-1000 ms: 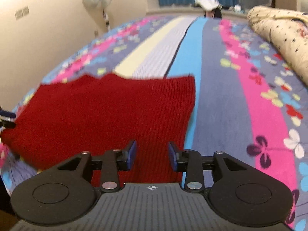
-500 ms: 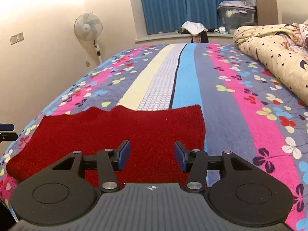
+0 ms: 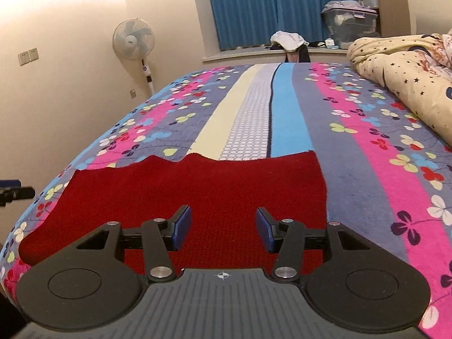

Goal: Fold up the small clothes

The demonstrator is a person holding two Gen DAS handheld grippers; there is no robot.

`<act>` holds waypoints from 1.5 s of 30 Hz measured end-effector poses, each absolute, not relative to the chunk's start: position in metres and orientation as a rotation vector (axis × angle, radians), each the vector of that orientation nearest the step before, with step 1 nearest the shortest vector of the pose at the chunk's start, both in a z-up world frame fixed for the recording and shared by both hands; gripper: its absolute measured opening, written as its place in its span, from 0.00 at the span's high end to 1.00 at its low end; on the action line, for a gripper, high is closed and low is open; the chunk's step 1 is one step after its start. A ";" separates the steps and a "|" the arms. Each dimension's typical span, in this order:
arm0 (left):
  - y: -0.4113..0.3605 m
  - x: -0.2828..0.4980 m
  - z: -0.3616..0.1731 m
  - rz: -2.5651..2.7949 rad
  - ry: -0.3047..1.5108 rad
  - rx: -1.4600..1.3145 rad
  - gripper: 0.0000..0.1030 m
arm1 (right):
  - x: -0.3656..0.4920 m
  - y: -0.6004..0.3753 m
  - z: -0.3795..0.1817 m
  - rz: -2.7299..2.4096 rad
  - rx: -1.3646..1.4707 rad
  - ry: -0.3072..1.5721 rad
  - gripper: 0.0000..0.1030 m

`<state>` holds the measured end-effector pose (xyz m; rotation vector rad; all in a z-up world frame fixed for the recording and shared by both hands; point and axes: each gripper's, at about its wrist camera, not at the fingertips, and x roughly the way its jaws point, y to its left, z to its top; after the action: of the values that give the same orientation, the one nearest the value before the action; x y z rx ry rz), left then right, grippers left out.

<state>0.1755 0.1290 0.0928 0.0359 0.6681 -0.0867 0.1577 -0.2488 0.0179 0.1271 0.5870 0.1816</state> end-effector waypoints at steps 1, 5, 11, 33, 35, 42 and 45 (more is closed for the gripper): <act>0.132 0.178 0.093 -0.071 0.681 0.018 0.08 | 0.159 -0.247 0.017 0.183 0.130 0.589 0.49; 0.138 0.183 0.094 -0.053 0.704 -0.016 0.08 | 0.162 -0.243 0.016 0.178 0.131 0.592 0.49; 0.134 0.184 0.093 -0.066 0.698 0.009 0.08 | 0.164 -0.240 0.015 0.168 0.131 0.593 0.49; 0.137 0.187 0.091 -0.062 0.702 -0.006 0.08 | 0.163 -0.234 0.017 0.157 0.113 0.555 0.79; 0.137 0.187 0.091 -0.060 0.704 -0.007 0.08 | 0.163 -0.232 0.018 0.164 0.112 0.547 0.81; 0.140 0.188 0.090 -0.053 0.712 -0.011 0.08 | 0.166 -0.222 0.019 0.183 0.104 0.542 0.80; 0.142 0.188 0.090 -0.048 0.713 -0.015 0.08 | 0.167 -0.215 0.019 0.193 0.098 0.542 0.80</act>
<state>0.1877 0.1419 0.0897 -0.0150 0.7131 -0.0484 0.1673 -0.2154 0.0192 0.0978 0.5419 0.1931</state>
